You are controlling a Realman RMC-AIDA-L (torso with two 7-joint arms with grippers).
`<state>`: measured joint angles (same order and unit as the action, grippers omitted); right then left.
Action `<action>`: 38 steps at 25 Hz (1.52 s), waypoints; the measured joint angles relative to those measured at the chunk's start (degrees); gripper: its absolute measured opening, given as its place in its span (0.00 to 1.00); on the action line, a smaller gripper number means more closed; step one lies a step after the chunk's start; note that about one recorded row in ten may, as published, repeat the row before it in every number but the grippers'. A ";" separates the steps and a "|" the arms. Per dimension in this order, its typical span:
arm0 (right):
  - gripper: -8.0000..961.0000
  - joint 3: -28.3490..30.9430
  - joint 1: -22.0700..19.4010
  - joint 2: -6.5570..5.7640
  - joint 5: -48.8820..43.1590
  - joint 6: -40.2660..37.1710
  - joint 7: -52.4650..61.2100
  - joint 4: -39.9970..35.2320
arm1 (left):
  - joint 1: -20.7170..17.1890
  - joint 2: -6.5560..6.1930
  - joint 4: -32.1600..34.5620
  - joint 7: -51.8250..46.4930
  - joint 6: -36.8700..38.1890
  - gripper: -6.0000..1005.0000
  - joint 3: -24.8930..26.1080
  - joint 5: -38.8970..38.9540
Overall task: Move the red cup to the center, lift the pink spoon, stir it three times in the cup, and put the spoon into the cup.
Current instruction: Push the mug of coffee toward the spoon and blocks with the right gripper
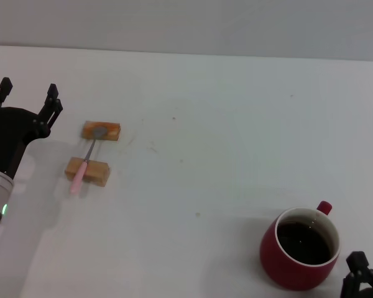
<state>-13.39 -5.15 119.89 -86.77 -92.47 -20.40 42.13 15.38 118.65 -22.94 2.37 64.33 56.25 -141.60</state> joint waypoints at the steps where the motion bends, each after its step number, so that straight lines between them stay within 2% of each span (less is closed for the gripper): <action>1: 0.01 -0.01 0.20 0.00 -0.05 0.13 0.00 0.11 | -0.02 0.00 0.00 0.00 0.00 0.83 0.00 0.00; 33: 0.01 0.57 6.05 -0.18 -0.30 4.91 3.18 -0.28 | -0.28 -0.09 0.58 0.00 0.00 0.83 0.00 0.00; 38: 0.01 0.35 5.67 -0.18 -0.16 5.13 3.18 -0.27 | -0.36 -0.09 0.62 0.00 0.01 0.83 -0.15 0.00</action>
<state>-13.04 0.52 119.71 -86.93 -87.34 -17.22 41.85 15.02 118.56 -22.32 2.37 64.34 56.10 -141.59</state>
